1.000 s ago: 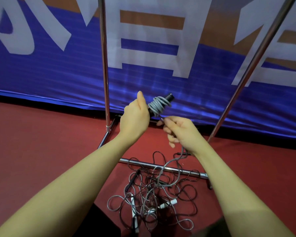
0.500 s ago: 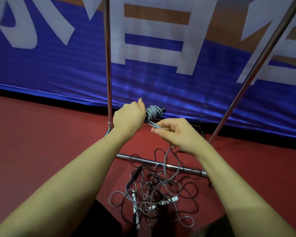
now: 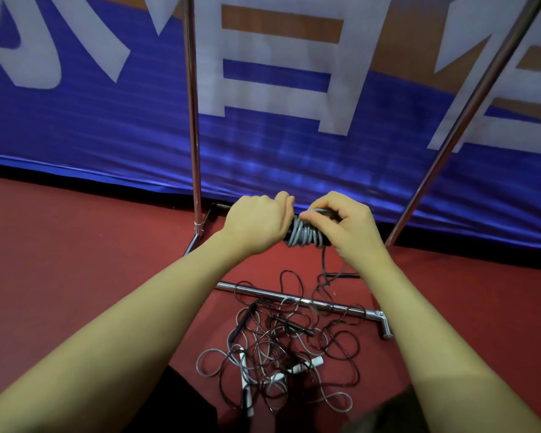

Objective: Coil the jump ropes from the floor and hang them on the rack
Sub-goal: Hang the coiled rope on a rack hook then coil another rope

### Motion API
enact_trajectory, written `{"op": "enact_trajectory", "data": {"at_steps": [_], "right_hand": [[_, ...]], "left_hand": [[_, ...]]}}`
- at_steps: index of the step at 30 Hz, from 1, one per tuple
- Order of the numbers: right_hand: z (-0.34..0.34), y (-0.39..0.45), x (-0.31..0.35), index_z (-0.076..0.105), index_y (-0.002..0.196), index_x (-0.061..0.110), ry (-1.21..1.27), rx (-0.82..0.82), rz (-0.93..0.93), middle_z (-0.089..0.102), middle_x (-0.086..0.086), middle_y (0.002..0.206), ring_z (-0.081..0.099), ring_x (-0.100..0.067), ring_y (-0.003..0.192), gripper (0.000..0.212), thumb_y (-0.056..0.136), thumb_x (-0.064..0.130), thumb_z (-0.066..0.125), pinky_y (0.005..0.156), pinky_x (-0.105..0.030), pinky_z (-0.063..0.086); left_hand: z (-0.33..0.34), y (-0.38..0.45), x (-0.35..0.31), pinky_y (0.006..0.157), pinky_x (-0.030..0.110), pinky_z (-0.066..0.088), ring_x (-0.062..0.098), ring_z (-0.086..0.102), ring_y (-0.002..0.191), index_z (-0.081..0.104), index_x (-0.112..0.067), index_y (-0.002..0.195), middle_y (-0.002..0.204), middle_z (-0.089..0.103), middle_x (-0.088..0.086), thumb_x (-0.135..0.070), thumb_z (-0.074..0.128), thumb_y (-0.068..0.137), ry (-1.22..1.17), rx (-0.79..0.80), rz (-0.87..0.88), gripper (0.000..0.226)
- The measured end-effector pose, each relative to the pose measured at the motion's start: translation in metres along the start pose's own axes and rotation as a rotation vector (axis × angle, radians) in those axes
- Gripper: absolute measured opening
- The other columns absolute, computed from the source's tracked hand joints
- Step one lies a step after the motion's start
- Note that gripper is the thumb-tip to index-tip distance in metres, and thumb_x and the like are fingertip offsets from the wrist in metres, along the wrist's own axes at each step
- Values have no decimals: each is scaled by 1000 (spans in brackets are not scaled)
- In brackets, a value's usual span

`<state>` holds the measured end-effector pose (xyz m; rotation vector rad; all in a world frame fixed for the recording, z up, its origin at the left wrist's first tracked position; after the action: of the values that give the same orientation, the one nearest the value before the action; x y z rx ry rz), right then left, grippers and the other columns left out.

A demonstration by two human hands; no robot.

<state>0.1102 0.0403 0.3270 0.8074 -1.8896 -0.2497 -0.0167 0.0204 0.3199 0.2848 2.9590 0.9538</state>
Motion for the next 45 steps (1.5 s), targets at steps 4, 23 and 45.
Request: {"op": "enact_trajectory", "data": {"at_steps": [4, 23, 45], "right_hand": [[1, -2, -13, 59, 67, 16, 139, 1, 207, 55, 8, 61, 47, -3, 58, 21, 75, 13, 78, 59, -16, 38], [8, -9, -14, 32, 55, 8, 64, 153, 293, 18, 10, 49, 17, -8, 48, 53, 92, 37, 56, 46, -24, 15], [8, -10, -2, 47, 51, 12, 156, -99, 286, 24, 10, 43, 20, -7, 46, 45, 89, 28, 64, 45, -20, 20]], "left_hand": [[-7, -3, -4, 48, 18, -1, 29, 35, 23, 51, -7, 65, 32, 40, 7, -21, 32, 86, -28, -49, 69, 31], [-33, -8, -9, 44, 22, 13, 26, 33, 27, 48, -10, 58, 34, 36, 2, -20, 20, 101, 46, -480, 95, 52], [-30, -3, 18, 44, 23, 17, 23, 37, 46, 42, -14, 49, 44, 39, 1, -29, 49, 90, -30, -513, -38, 45]]}}
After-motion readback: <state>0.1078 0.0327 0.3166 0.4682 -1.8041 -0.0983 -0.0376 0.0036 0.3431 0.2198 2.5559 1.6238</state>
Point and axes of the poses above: each hand's wrist, its own y-axis towards the middle knuckle, its own z-axis out of the palm, x = y × z, the point moved 6 cm from there along y, towards the middle knuckle
